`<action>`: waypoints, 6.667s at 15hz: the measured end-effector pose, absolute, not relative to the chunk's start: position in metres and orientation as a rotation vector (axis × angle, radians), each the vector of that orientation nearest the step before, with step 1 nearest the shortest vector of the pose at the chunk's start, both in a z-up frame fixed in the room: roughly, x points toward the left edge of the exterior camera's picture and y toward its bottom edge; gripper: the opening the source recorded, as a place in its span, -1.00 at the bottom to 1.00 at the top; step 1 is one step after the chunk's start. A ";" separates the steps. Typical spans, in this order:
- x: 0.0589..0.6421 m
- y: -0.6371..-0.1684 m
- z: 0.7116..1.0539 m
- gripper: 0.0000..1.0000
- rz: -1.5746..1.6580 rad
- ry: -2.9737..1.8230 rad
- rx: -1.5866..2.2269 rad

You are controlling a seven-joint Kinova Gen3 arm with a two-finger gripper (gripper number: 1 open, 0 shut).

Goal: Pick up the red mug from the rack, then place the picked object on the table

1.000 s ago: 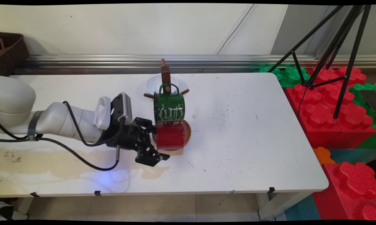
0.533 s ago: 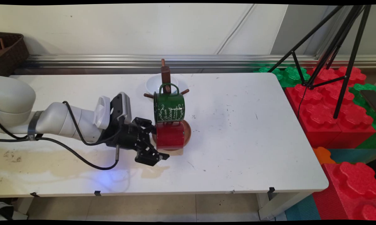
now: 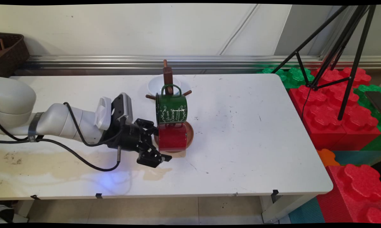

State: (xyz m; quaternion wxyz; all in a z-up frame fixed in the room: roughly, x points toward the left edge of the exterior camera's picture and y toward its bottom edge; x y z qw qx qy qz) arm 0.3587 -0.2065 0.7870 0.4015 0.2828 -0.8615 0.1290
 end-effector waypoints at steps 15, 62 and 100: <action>0.372 -0.203 0.787 1.00 0.302 -2.161 0.713; 0.383 -0.208 0.778 -1.00 0.254 -2.120 0.683; 0.405 -0.187 0.829 -1.00 0.132 -2.119 0.669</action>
